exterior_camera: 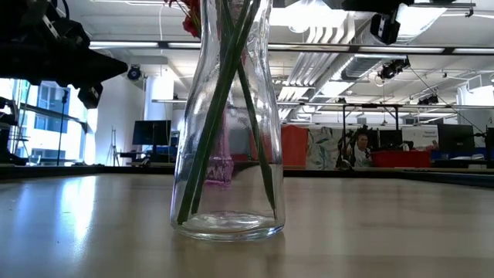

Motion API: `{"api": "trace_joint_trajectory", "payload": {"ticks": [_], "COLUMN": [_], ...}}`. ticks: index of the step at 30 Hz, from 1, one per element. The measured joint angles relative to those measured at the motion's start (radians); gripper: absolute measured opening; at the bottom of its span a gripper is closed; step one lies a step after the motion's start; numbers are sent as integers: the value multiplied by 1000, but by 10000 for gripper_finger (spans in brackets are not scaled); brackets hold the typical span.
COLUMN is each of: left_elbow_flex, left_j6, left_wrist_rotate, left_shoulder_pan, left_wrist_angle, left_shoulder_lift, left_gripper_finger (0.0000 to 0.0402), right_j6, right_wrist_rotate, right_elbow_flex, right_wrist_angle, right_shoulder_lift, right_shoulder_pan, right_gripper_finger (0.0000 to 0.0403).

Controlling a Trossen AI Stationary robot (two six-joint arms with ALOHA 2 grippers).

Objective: Sort flowers into vase by color
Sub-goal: Return to Home Position

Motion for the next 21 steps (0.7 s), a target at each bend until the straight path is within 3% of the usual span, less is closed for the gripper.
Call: {"api": "trace_joint_trajectory", "payload": {"ticks": [4,9,15,21], "left_elbow_flex": [0,0,0,0], "left_j6": [26,18,18,18], "left_wrist_rotate": [0,-1,-2,-2], "left_shoulder_pan": [0,0,0,0], "left_wrist_angle": [0,-1,0,0], "left_shoulder_lift": [4,4,4,4], "left_gripper_finger": [0,0,0,0], "right_j6": [-7,-6,-110,-245], "right_wrist_rotate": [4,11,-15,-32], "right_elbow_flex": [-89,-267,-463,-625], "right_wrist_angle": [6,60,166,336], "right_shoulder_lift": [-98,-331,-613,-756], "right_shoulder_pan": [72,122,117,96], "right_gripper_finger": [0,0,0,0]}}
